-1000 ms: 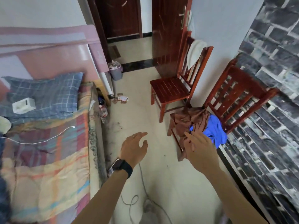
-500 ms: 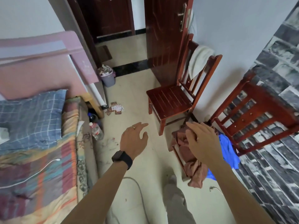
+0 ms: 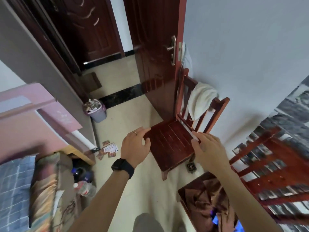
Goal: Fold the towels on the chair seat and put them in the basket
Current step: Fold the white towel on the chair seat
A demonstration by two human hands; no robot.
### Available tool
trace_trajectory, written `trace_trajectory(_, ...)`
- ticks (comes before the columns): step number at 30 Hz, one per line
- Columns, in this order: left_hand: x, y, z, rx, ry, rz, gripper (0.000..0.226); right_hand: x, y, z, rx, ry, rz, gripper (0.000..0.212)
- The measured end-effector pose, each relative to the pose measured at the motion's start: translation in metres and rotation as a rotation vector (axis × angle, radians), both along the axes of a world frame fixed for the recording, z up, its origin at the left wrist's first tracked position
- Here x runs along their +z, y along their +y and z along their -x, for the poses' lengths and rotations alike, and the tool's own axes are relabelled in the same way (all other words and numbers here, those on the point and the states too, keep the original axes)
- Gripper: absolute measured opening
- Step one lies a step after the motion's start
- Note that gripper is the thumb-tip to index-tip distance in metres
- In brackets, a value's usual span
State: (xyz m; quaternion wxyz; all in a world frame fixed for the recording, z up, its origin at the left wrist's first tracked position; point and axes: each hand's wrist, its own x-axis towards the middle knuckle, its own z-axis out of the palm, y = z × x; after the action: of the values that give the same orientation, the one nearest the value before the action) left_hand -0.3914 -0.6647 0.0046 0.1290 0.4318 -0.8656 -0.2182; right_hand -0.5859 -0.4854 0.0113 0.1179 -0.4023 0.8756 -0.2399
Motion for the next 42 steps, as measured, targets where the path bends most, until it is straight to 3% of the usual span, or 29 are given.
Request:
trace_trajectory(7, -0.017, -0.146, 0.134, -0.250, -0.006, 0.061, 0.044, -0.014, -0.106, 0.099, -0.229, -0.030, 0.005, 0.042)
trace_trajectory(15, -0.019, -0.275, 0.301, -0.673, -0.083, 0.101, 0.046, -0.016, -0.196, 0.189, -0.607, -0.142, -0.122, 0.056)
trace_trajectory(23, -0.052, -0.311, 0.429, -1.129, -0.293, 0.383, 0.066, -0.030, -0.273, 0.241, -0.809, -0.248, -0.253, 0.066)
trace_trajectory(30, -0.094, -0.314, 0.432, -1.144, -0.456, 0.260, 0.065, -0.064, -0.292, 0.250, -0.938, -0.198, -0.200, 0.042)
trace_trajectory(35, -0.064, -0.304, 0.434, -1.047, -0.427, -0.006, 0.064, -0.050, -0.269, 0.219, -0.967, -0.189, 0.156, 0.027)
trace_trajectory(39, -0.017, -0.274, 0.390, -1.040, -0.227, -0.659, 0.052, -0.023, -0.242, 0.150, -1.031, -0.173, 0.392, 0.031)
trace_trajectory(42, -0.009, -0.251, 0.348, -1.070, -0.120, -0.928, 0.036, -0.017, -0.223, 0.096, -1.084, -0.181, 0.460, 0.035)
